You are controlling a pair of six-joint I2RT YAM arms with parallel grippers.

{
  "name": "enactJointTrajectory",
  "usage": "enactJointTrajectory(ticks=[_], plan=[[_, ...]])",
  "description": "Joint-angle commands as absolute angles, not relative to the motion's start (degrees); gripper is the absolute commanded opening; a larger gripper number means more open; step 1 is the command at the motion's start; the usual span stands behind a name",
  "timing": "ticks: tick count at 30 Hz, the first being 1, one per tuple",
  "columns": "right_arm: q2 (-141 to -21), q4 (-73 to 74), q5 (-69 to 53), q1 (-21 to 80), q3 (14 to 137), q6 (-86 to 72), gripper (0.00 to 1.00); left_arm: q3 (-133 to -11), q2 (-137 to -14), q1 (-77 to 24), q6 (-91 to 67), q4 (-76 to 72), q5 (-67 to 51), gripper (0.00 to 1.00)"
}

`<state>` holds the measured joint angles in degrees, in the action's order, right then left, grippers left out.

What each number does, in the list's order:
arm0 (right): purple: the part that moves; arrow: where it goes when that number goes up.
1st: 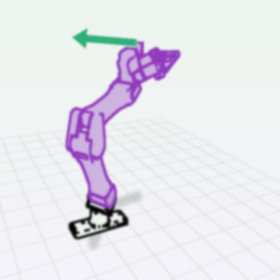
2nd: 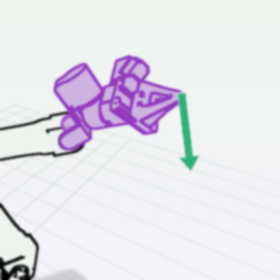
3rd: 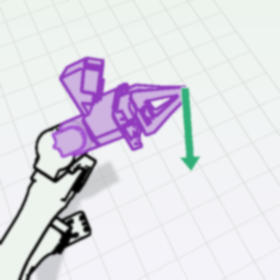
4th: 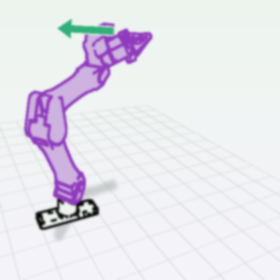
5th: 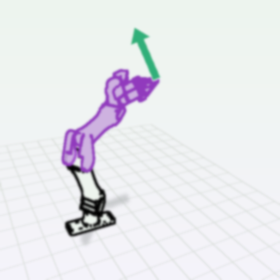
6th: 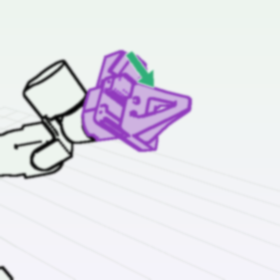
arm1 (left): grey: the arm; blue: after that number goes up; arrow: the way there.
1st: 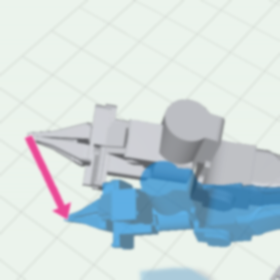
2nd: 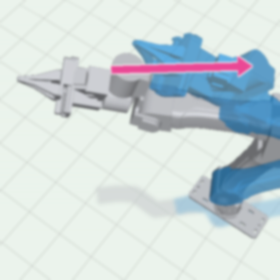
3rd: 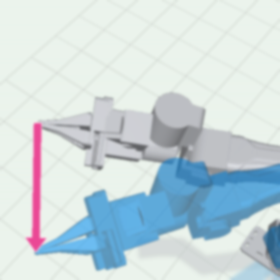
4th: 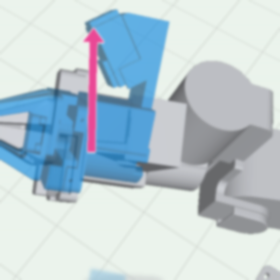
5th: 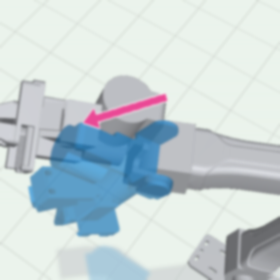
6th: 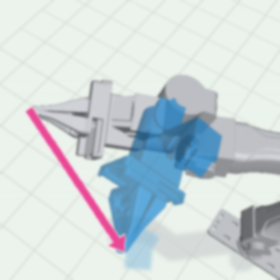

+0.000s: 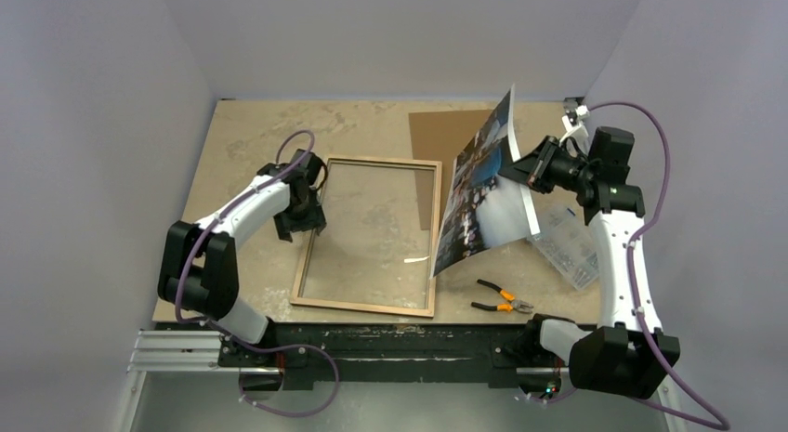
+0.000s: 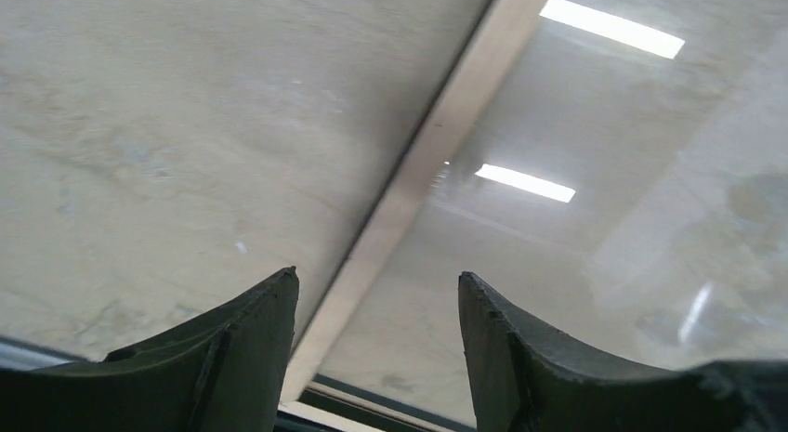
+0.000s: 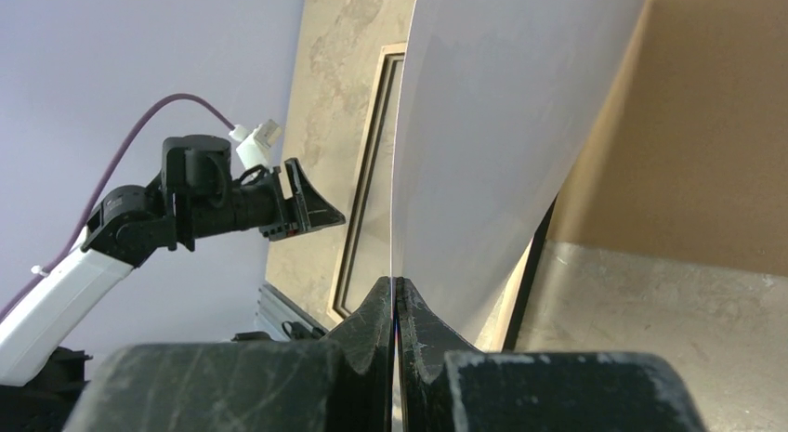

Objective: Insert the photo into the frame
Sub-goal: Move the photo frame to the center of the board.

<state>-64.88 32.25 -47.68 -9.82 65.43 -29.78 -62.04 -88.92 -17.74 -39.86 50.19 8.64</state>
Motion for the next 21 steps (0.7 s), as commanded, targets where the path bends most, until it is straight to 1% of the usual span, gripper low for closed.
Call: enactJointTrajectory(ticks=[1,4,8,10,13,15,21], plan=[[-64.8,29.1,-50.1,-10.0,64.8,-30.5,0.0,-65.0,-92.2,-17.6,-40.2,58.3,24.3,0.61],[-64.7,29.2,-49.9,-10.1,64.5,-30.3,0.0,-65.1,-95.2,-17.6,-39.7,58.4,25.4,0.59],[-64.5,29.4,-49.9,-10.1,64.0,-30.4,0.0,-64.1,-97.9,-17.6,-37.9,54.5,20.4,0.55],[-64.5,29.9,-49.9,-10.1,64.1,-30.1,0.0,-63.8,-97.7,-17.6,-37.6,53.5,19.4,0.54],[-64.3,29.7,-49.8,-10.0,64.0,-30.2,0.0,-63.5,-97.1,-17.6,-36.9,52.3,17.2,0.49],[-64.4,29.9,-50.0,-10.1,64.3,-30.3,0.0,-63.0,-96.8,-17.6,-36.5,50.7,14.1,0.49],[-64.4,30.0,-50.1,-10.1,64.7,-30.3,0.0,-63.0,-98.1,-17.6,-36.0,49.2,8.4,0.55]])
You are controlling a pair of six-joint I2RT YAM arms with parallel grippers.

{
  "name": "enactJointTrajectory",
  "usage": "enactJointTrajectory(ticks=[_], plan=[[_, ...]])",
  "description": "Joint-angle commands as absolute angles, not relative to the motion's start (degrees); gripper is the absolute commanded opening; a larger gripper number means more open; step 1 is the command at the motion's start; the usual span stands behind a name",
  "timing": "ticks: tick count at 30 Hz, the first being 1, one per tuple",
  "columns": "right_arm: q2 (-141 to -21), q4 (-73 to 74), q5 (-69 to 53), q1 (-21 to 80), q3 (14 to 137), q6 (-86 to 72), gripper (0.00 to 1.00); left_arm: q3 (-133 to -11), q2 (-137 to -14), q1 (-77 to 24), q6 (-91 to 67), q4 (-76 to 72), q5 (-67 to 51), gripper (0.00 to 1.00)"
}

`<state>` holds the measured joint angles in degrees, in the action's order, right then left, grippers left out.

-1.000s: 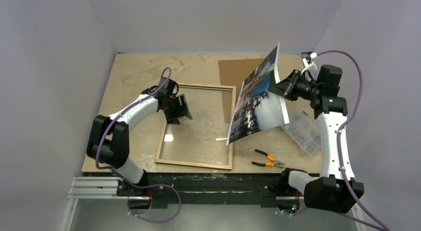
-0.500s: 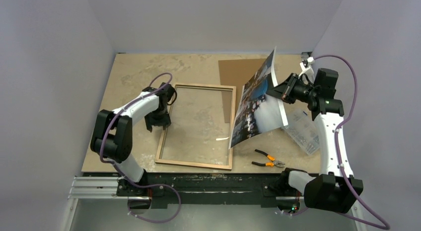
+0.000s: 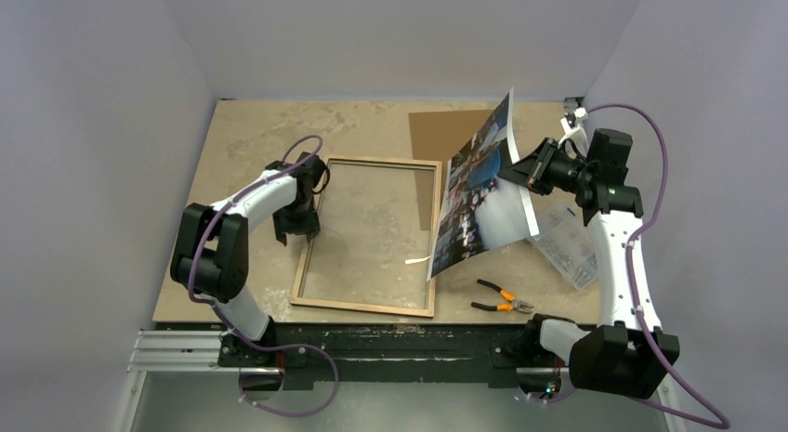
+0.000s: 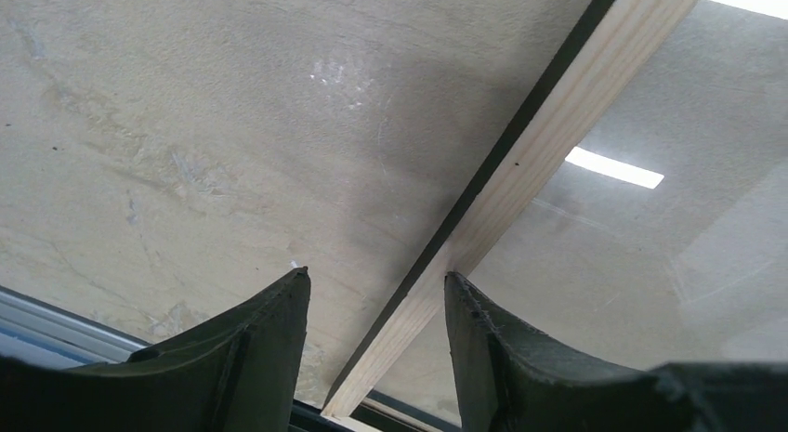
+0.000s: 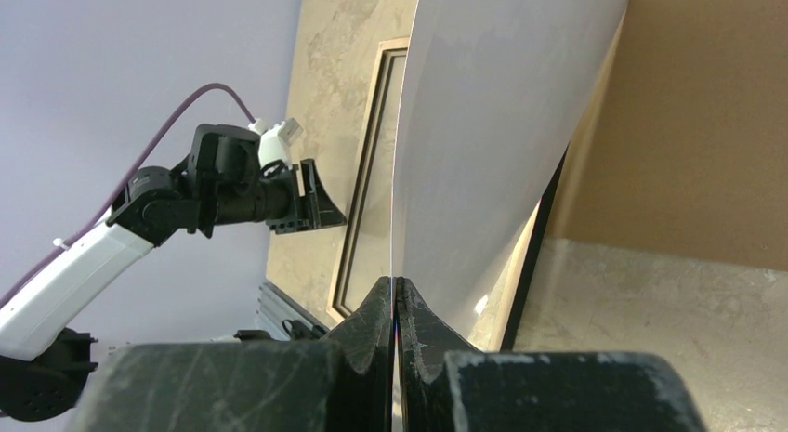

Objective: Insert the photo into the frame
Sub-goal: Move the photo frame to the center of the board.

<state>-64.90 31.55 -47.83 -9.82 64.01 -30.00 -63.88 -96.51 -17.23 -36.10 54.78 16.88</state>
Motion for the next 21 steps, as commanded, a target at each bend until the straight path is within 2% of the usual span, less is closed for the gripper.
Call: enactJointTrajectory(ticks=[1,7,10,21], plan=[[-64.4,30.0,-50.2,-10.0,64.6,-30.3,0.0,-63.0,-98.0,-17.6,-36.2,49.1,8.1,0.55],[-64.0,30.0,-50.4,-10.1,64.3,-30.5,0.0,-62.3,-97.1,-17.6,-36.7,48.3,5.0,0.6],[-64.1,30.0,-50.4,-10.1,64.2,-30.3,0.0,-62.3,-97.4,-17.6,-37.1,48.5,4.9,0.59],[-63.8,29.5,-51.2,-10.0,64.2,-31.0,0.0,-61.4,-96.8,-17.6,-39.4,49.5,4.4,0.26]])
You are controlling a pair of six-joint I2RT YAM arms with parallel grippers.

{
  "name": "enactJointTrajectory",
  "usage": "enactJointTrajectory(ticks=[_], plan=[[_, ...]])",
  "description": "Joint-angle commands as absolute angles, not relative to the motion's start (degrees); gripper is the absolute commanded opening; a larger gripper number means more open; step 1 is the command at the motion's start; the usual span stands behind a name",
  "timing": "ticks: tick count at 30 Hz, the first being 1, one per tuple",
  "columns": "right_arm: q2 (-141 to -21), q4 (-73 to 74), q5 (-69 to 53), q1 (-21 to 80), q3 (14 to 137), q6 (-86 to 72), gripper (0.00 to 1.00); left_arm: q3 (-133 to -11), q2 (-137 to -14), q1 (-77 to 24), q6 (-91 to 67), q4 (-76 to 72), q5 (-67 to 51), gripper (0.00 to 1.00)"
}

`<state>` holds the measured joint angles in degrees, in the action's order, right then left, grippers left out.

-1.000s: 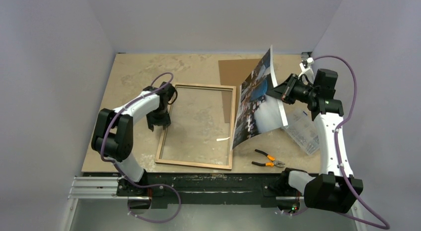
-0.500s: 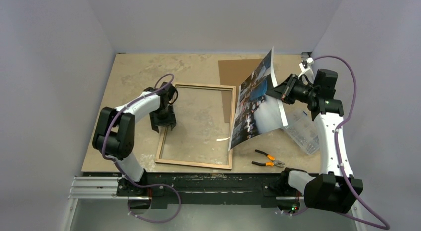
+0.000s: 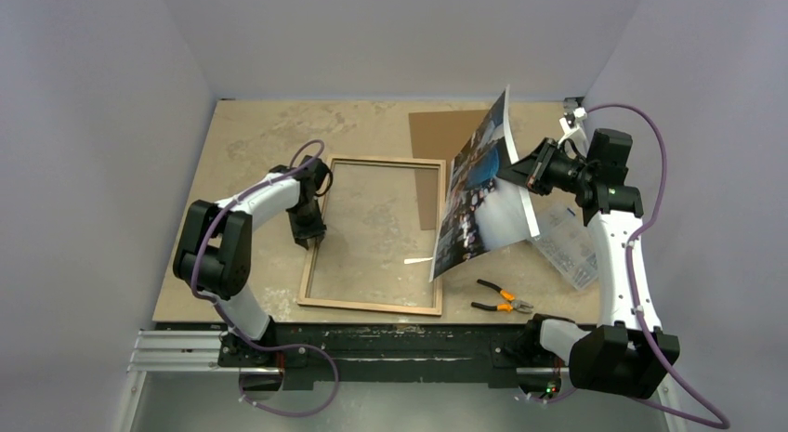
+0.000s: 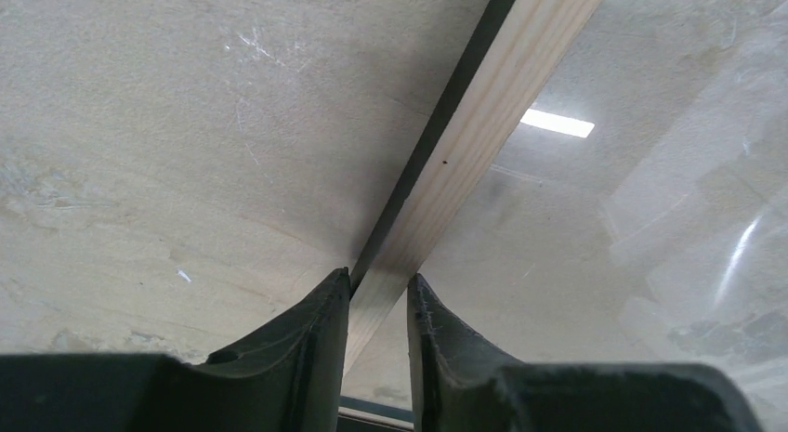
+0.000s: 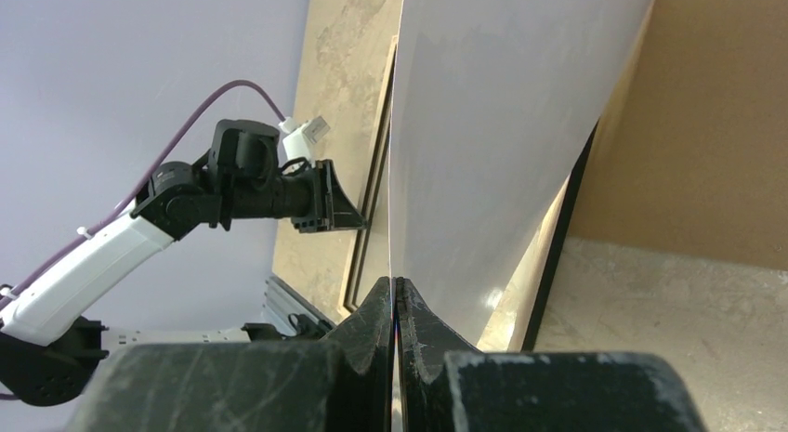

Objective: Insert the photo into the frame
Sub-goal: Move the photo frame to the center of the board, then turn over the photo from the photo frame.

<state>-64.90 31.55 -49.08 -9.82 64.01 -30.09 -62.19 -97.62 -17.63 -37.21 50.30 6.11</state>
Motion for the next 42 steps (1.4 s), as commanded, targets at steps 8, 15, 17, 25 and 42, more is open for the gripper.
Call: enactJointTrajectory(ticks=[8,15,17,25,42], plan=[[-63.6,29.3,-51.6,-9.4,64.4,-31.5,0.0,-59.4,-95.3,-17.6,-42.0,49.1,3.1,0.0],[-63.8,28.2,-51.7,-7.8,64.5,-32.3,0.0,-56.6,-93.4,-17.6,-42.6,44.5,-3.4,0.0],[-63.7,27.8,-51.7,-7.5,64.7,-32.6,0.0,-55.2,-93.9,-17.6,-43.0,41.5,-7.3,0.0],[-63.1,26.2,-52.5,-6.7,66.0,-34.3,0.0,-53.4,-93.0,-18.5,-43.2,37.9,-10.2,0.0],[-62.7,22.0,-51.8,-1.3,70.0,-39.5,0.0,-57.3,-69.8,-18.5,-40.2,41.5,-7.8,0.63]])
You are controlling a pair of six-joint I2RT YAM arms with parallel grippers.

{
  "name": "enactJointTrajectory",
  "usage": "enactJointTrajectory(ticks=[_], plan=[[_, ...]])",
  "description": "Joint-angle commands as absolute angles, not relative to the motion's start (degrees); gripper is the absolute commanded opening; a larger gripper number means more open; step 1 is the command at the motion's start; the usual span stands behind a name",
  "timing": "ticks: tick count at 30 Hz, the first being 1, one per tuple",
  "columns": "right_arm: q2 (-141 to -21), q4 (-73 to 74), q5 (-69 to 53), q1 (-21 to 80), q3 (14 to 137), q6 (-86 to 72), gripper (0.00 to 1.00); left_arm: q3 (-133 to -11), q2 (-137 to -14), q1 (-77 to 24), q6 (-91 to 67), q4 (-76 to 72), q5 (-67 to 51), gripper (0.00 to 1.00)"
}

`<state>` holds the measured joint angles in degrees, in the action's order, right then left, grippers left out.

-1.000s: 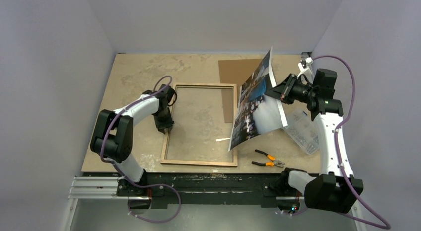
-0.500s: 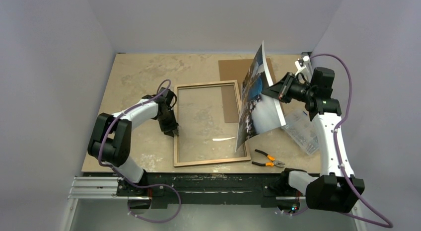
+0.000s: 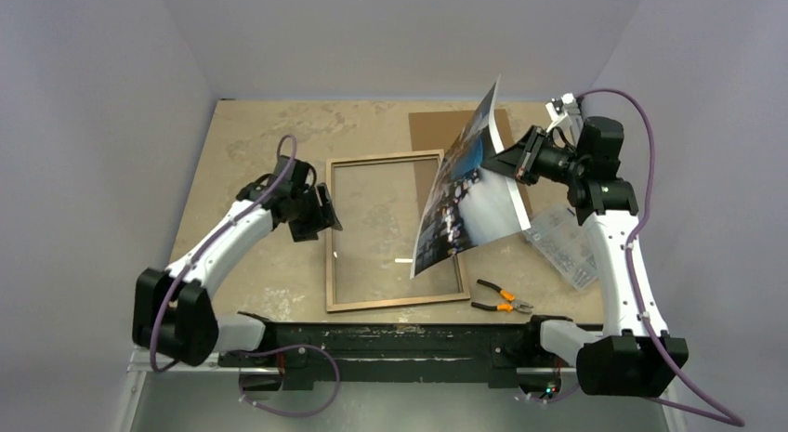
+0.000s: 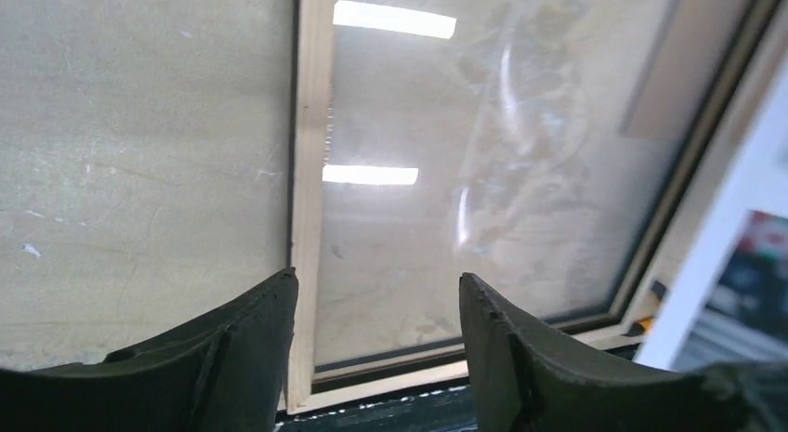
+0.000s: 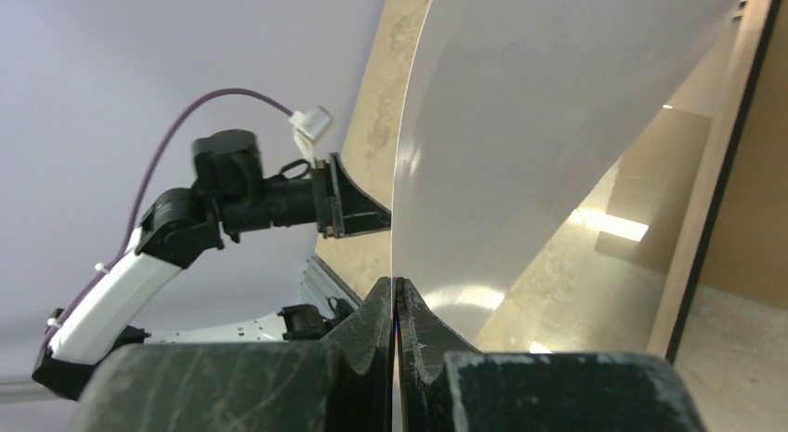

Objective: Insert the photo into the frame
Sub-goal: Turn over the photo from the photo frame.

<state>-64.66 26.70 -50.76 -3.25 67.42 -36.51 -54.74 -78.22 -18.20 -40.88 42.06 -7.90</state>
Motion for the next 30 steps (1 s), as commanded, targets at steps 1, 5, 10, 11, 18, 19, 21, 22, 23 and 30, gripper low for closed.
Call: enactJointTrajectory(ticks=[1,5,10,11,18,19,21,22,23,30], plan=[[-62.7,20.9,-51.5,-0.6,70.0,-40.3,0.0,-57.4,-67.5,-18.5,-40.2,41.3,-7.8,0.65],[-63.1,16.0,-50.3,3.9,69.4,-44.3,0.0,-57.3,-59.6,-18.5,-40.6,39.8,-7.3,0.75],[-65.2,8.6,-48.5,10.7,71.3,-49.9,0.0,-56.2,-53.3,-18.5,-41.2,37.7,-6.5,0.77],[-65.9,8.1,-48.2,12.2,72.4,-50.3,0.0,-55.9,-52.5,-18.5,-41.2,37.4,-6.2,0.77],[-68.9,9.0,-47.5,16.2,79.5,-49.8,0.0,-55.1,-52.0,-18.4,-40.9,38.0,-4.7,0.77],[-69.2,11.5,-47.1,16.2,80.9,-48.4,0.0,-55.2,-52.5,-18.4,-40.9,38.4,-4.7,0.77],[-70.5,21.7,-44.0,16.2,85.6,-42.4,0.0,-55.4,-53.2,-18.4,-40.9,38.8,-4.7,0.76],[-71.2,27.7,-41.8,16.2,88.3,-38.9,0.0,-55.6,-53.6,-18.5,-40.8,39.1,-4.5,0.76],[-72.1,34.6,-39.5,16.1,90.9,-35.5,0.0,-55.7,-53.9,-18.4,-40.8,39.5,-4.4,0.76],[-77.3,58.3,-22.9,16.1,109.5,-24.7,0.0,-56.2,-56.7,-18.4,-40.8,41.0,-4.1,0.76]])
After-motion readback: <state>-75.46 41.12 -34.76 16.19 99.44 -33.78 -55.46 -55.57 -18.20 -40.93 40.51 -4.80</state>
